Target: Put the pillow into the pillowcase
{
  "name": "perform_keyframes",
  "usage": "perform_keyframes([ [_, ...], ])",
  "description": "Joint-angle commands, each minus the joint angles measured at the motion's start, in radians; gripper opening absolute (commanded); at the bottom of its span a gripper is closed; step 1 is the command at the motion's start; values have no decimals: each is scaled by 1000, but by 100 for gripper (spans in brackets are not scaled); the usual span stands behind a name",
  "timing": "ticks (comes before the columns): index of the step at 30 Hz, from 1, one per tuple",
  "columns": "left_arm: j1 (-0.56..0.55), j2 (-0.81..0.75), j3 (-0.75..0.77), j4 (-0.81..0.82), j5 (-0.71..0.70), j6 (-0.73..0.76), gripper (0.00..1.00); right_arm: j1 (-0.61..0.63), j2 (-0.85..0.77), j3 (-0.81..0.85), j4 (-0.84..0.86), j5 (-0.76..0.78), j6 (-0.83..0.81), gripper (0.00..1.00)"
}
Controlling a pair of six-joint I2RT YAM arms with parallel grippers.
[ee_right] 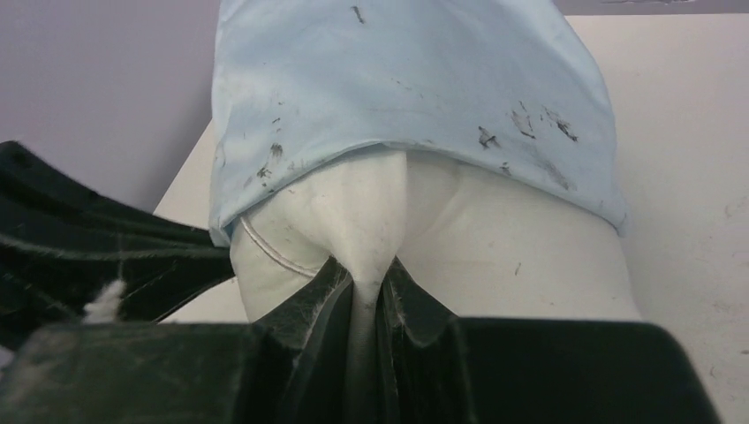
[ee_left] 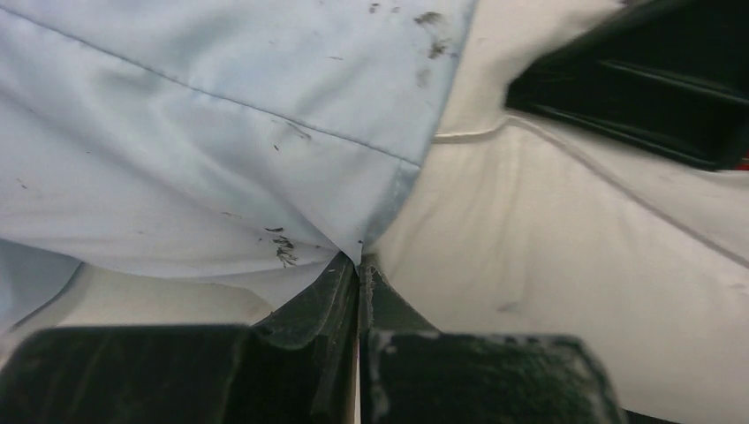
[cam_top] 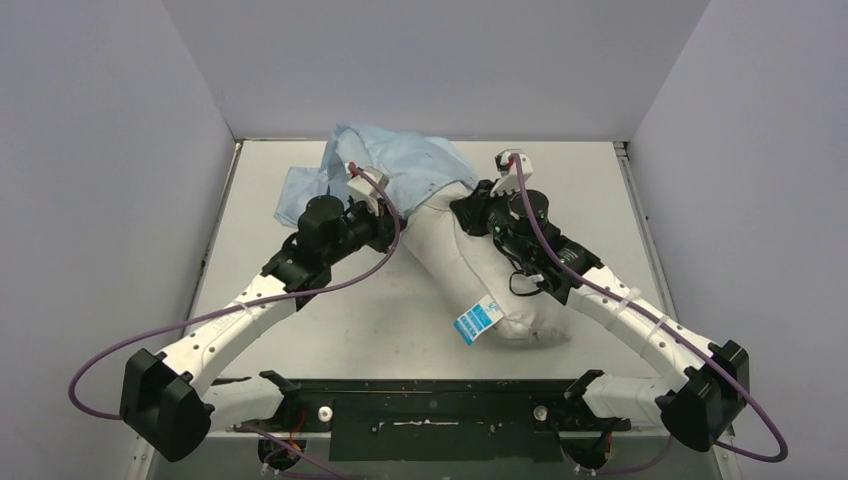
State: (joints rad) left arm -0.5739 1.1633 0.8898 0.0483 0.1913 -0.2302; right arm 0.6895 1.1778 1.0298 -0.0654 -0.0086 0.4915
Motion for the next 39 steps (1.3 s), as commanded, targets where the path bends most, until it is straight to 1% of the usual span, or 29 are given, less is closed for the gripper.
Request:
perform_keyframes([
  [1, -108, -51, 130, 71, 100, -36, 0, -10, 27, 10, 321, 71, 58, 0],
  [4, -140, -72, 137, 69, 109, -58, 0, -11, 56, 1, 352, 130, 72, 0],
  [8, -149, -99, 133, 79, 130, -87, 0, -14, 75, -17, 386, 198, 108, 0],
  [17, -150, -85, 180, 153, 246, -170, 0, -30, 91, -11, 489, 265, 238, 0],
  [19, -149, -79, 156, 169, 248, -166, 0, -31, 85, -22, 524, 289, 280, 0],
  [21, -149, -70, 94, 200, 231, -125, 0, -31, 88, -29, 551, 310, 321, 0],
  [23, -150, -52, 26, 217, 174, -115, 0, -31, 98, -30, 555, 328, 353, 0],
  [25, -149, -27, 0, 230, 173, -134, 0, -31, 106, -38, 560, 324, 373, 0],
  [27, -150, -13, -5, 280, 197, -185, 0, -31, 111, -54, 559, 315, 375, 0],
  [30, -152, -20, 13, 344, 204, -231, 0, -30, 104, -70, 563, 291, 380, 0],
  [32, -152, -25, 62, 319, 201, -242, 0, -30, 98, -65, 564, 241, 393, 0],
  [33, -151, -25, 98, 281, 203, -248, 0, -31, 90, -57, 557, 189, 408, 0],
  [34, -151, -27, 140, 238, 209, -250, 0, -30, 82, -47, 551, 88, 421, 0],
  [36, -153, -48, 203, 141, 232, -252, 0, -18, 61, -29, 523, -64, 466, 0],
  [39, -155, -131, 221, 106, 208, -256, 0, 41, 21, -28, 518, -167, 493, 0],
])
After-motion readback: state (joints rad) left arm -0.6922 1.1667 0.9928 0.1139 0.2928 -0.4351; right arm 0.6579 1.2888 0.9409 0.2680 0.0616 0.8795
